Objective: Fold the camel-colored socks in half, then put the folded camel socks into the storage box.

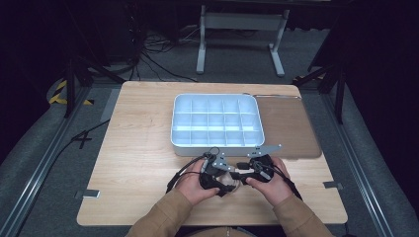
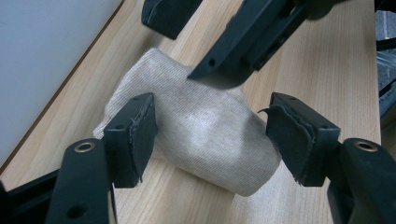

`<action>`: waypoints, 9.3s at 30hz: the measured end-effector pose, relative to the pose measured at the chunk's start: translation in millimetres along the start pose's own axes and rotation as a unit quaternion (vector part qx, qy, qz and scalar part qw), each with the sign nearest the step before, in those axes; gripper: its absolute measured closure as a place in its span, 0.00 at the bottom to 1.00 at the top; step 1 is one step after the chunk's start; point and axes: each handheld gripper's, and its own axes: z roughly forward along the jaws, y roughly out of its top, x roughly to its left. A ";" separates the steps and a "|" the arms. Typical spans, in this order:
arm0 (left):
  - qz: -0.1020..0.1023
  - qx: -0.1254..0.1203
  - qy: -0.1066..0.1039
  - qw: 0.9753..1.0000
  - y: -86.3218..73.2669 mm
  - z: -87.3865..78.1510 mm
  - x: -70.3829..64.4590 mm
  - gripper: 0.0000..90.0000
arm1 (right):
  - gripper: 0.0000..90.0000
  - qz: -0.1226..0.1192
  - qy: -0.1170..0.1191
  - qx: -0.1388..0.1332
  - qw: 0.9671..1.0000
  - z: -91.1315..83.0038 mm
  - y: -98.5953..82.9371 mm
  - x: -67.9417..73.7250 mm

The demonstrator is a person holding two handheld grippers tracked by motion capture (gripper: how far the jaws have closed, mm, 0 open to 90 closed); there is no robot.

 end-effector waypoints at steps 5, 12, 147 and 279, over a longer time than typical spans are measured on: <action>0.005 0.000 0.001 1.000 0.1 0.3 -0.3 0.37 | 0.53 0.008 -0.001 0.008 1.000 8.8 -1.7 1.4; 0.007 0.002 -0.002 1.000 -0.5 0.8 -0.6 0.36 | 0.43 0.025 -0.005 0.031 0.999 20.4 -8.1 -2.8; -0.109 0.004 0.114 0.987 -85.0 -118.9 28.7 0.35 | 0.82 -0.036 -0.132 0.144 0.980 -23.4 104.8 -98.8; -0.109 0.023 0.102 0.989 -80.7 -117.4 21.8 0.33 | 0.40 -0.098 -0.021 0.013 0.995 -39.2 -33.3 -32.2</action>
